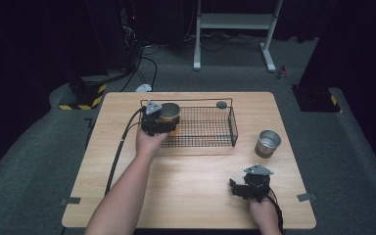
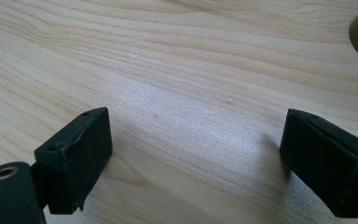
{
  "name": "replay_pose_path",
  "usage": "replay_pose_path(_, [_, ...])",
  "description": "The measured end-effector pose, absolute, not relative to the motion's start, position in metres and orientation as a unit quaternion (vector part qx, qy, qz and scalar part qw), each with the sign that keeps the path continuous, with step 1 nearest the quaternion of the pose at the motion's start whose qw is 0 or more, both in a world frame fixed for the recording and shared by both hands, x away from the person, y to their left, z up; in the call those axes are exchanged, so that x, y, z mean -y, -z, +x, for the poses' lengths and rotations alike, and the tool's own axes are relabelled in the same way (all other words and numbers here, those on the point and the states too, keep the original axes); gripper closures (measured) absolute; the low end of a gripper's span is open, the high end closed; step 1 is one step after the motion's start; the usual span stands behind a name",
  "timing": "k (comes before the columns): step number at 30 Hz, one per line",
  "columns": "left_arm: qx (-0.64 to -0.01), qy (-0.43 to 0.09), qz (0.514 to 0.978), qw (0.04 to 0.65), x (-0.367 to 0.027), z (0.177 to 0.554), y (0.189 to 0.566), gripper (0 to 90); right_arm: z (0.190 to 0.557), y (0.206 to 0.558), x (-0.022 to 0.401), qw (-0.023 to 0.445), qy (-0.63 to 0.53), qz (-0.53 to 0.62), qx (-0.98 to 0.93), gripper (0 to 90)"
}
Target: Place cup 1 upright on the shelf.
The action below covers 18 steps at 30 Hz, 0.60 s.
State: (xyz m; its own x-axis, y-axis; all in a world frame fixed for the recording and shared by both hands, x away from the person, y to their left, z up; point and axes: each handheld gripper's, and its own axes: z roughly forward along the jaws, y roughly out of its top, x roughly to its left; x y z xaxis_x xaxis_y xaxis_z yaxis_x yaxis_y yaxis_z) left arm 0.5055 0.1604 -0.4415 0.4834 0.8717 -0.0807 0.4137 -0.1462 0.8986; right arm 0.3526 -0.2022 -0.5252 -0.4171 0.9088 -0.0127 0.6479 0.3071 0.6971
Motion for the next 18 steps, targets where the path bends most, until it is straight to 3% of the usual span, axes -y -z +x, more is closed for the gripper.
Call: replay_pose_path(18, [-0.462,-0.237,0.732,0.441,-0.151,0.515,0.461,14.5,0.353,0.525,0.202,0.208,-0.314,0.498,-0.781,9.0])
